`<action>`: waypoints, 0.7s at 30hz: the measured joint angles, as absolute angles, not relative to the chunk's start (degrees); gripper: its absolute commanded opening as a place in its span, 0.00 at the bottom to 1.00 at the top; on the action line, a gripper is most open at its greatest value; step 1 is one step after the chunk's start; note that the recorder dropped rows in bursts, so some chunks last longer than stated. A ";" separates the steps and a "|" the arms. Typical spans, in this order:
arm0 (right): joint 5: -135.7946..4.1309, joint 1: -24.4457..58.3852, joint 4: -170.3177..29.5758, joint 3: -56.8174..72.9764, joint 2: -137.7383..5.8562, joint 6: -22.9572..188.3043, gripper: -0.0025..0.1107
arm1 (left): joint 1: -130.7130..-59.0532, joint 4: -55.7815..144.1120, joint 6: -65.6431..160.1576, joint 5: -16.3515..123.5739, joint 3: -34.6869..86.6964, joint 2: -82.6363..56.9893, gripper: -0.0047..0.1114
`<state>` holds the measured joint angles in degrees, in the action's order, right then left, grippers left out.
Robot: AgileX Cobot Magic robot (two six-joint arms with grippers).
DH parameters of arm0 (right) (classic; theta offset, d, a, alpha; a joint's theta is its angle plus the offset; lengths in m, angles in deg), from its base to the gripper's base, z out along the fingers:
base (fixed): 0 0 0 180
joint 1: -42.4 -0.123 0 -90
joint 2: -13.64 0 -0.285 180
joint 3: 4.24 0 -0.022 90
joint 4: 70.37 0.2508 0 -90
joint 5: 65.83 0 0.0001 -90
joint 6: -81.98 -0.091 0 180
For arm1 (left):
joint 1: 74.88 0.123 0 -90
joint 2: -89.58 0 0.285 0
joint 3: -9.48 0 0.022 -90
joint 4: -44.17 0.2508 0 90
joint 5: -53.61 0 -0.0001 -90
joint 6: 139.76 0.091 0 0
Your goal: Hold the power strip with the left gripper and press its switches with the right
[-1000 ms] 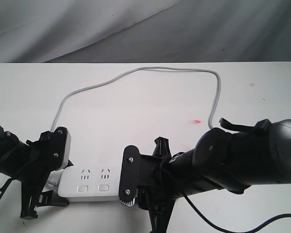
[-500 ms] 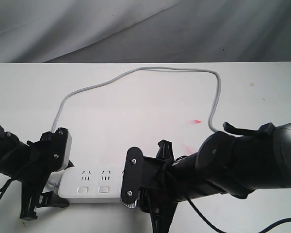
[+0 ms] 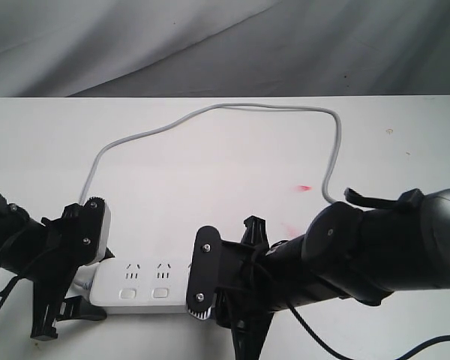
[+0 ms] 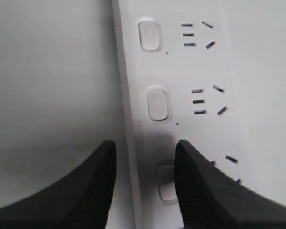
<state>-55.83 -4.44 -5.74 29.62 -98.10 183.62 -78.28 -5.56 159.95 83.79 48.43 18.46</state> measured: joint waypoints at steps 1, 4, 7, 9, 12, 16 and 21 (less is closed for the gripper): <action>-55.74 -4.44 -5.74 29.62 -98.10 183.73 0.35 | -78.28 -5.56 159.95 83.79 48.43 18.46 0.51; -55.70 -4.44 -5.74 29.62 -98.14 183.73 0.35 | -78.28 -5.56 159.95 83.79 48.43 18.46 0.51; -55.60 -4.44 -5.52 29.62 -98.14 183.73 0.34 | -78.28 -5.56 159.95 83.79 48.43 18.46 0.51; -55.56 -4.44 -5.43 29.62 -98.14 183.73 0.34 | -78.28 -5.56 159.95 83.79 48.43 18.46 0.51; -55.56 -4.44 -5.32 29.62 -98.14 183.73 0.34 | -78.28 -5.56 159.95 83.79 48.43 18.46 0.51; -55.56 -4.44 -5.30 29.62 -98.14 183.73 0.34 | -78.28 -5.56 159.95 83.79 48.43 18.46 0.51; -55.56 -4.44 -5.30 29.62 -97.55 183.73 0.34 | -78.28 -5.56 159.95 83.79 48.43 18.46 0.51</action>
